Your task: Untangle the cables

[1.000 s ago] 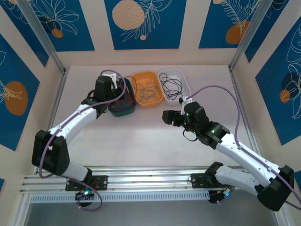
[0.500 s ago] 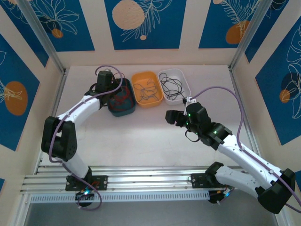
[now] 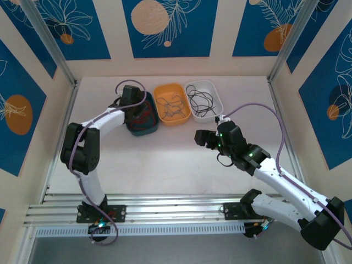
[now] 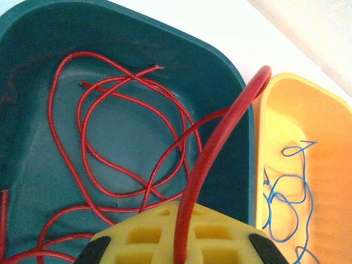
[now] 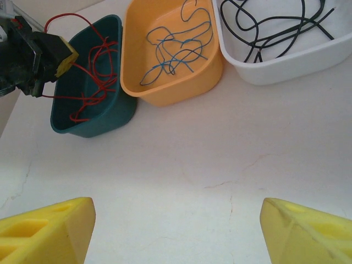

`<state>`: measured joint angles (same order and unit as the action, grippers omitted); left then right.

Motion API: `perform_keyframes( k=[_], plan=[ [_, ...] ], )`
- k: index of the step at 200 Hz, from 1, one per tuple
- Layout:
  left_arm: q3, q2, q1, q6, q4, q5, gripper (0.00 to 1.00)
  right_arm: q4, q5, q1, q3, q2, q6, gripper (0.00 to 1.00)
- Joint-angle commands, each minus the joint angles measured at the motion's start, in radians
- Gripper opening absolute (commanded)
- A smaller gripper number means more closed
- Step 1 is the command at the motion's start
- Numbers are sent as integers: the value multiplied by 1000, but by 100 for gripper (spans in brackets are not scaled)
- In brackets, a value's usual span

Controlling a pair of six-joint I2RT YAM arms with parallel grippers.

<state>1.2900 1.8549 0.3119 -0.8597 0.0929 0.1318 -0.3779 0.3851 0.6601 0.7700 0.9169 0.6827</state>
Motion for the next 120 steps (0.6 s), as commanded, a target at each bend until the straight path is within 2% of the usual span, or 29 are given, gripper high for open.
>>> perform_keyframes(
  k=[1, 79, 99, 120],
  plan=[
    [44, 40, 6, -39, -35, -36, 0, 14, -2, -8, -21, -23, 21, 79],
    [96, 144, -11, -62, -31, -135, 0, 2, -3, -20, -35, -38, 38, 78],
    [94, 145, -23, -56, -24, -130, 15, 5, -5, -22, -41, -45, 41, 78],
    [96, 131, -35, -34, -8, -112, 21, 8, -9, -24, -44, -47, 42, 78]
  ],
)
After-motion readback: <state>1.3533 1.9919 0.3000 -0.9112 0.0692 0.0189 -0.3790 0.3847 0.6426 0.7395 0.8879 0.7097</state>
